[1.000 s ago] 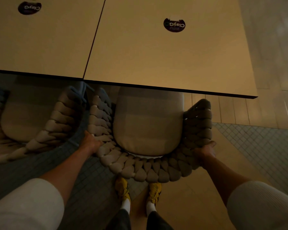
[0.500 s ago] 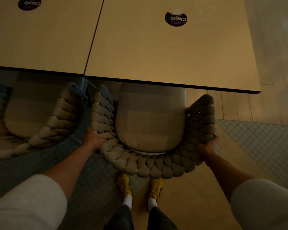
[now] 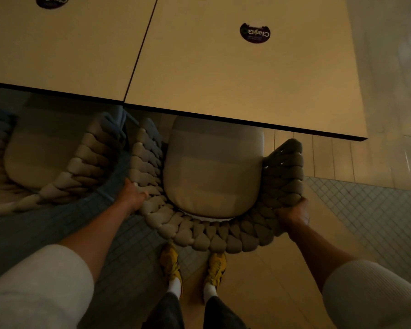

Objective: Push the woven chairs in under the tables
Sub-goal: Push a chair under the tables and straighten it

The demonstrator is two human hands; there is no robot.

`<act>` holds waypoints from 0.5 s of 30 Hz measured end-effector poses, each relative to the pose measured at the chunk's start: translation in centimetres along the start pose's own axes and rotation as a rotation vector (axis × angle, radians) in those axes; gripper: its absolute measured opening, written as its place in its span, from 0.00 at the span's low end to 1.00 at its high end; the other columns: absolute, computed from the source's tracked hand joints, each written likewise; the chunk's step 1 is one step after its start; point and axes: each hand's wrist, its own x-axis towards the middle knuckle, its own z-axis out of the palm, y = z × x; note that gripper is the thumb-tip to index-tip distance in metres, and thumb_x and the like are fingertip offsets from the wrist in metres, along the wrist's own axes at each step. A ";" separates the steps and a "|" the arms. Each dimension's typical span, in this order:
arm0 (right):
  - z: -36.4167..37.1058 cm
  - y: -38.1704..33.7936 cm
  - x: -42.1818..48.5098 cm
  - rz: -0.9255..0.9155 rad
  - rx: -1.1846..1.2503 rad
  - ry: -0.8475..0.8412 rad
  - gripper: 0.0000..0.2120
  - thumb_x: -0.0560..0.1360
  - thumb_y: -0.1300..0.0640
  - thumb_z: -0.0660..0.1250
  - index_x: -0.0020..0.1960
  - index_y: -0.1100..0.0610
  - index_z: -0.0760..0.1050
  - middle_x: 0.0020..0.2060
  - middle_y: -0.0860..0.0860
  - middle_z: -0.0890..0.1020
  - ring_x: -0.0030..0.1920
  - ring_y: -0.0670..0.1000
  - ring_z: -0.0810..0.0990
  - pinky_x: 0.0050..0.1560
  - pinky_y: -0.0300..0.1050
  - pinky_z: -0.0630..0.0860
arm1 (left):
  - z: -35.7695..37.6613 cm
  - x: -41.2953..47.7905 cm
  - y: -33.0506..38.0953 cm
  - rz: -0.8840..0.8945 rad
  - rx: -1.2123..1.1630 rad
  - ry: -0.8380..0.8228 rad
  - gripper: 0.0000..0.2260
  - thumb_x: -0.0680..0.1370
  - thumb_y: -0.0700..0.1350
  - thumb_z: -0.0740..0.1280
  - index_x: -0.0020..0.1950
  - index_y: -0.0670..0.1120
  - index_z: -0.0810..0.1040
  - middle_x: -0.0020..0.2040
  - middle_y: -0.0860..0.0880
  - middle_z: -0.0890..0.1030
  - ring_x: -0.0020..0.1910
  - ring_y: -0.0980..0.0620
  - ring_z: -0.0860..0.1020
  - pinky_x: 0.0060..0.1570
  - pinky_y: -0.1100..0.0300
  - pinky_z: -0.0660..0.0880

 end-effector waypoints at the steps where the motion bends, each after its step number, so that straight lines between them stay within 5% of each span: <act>1: 0.0 0.1 0.1 0.002 0.001 -0.002 0.37 0.75 0.56 0.74 0.77 0.50 0.57 0.65 0.66 0.75 0.63 0.71 0.76 0.57 0.66 0.79 | 0.0 -0.1 0.0 0.001 0.006 -0.006 0.36 0.77 0.41 0.73 0.79 0.40 0.57 0.72 0.36 0.72 0.69 0.36 0.73 0.65 0.42 0.75; 15: 0.1 0.9 0.8 -0.014 -0.027 0.003 0.38 0.75 0.57 0.75 0.76 0.51 0.55 0.66 0.67 0.74 0.62 0.73 0.76 0.58 0.69 0.78 | 0.4 -0.7 0.2 0.011 0.031 0.002 0.37 0.77 0.42 0.74 0.79 0.36 0.56 0.73 0.35 0.72 0.70 0.36 0.72 0.68 0.47 0.71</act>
